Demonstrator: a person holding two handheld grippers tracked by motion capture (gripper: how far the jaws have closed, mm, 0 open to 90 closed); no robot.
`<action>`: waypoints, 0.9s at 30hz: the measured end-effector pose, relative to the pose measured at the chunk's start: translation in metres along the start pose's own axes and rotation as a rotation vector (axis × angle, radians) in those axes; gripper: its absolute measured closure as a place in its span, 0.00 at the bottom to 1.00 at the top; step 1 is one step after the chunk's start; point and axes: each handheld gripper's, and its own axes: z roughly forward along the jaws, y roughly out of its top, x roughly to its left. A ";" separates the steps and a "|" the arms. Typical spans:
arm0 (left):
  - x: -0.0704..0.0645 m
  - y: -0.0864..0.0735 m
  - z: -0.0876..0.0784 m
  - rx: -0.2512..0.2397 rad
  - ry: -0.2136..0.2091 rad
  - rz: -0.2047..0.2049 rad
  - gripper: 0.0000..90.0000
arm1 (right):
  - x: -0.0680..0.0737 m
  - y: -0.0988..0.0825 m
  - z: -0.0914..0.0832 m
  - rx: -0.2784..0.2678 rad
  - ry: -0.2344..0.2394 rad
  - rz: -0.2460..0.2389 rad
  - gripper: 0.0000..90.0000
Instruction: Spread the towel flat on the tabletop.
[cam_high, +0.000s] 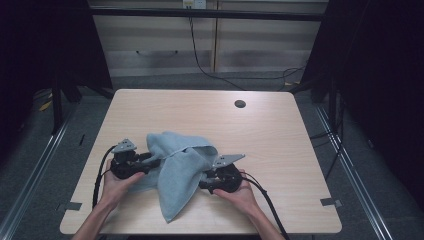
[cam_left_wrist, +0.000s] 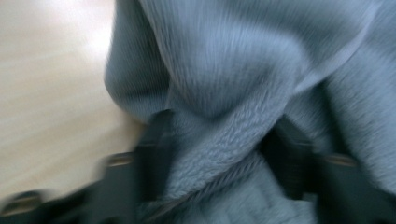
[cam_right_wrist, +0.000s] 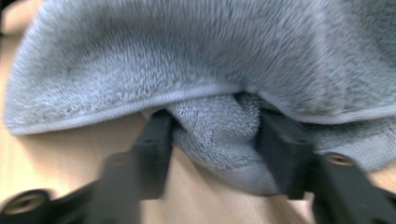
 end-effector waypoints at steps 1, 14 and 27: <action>0.002 -0.002 0.000 0.001 0.012 -0.001 0.86 | 0.000 0.002 -0.004 -0.033 0.000 0.013 0.81; 0.024 -0.009 -0.017 -0.052 0.038 -0.105 0.95 | -0.023 0.015 -0.081 -0.276 -0.083 0.087 0.95; 0.032 -0.013 -0.011 0.021 0.084 -0.132 0.95 | -0.028 0.019 -0.116 -0.370 -0.130 0.100 0.94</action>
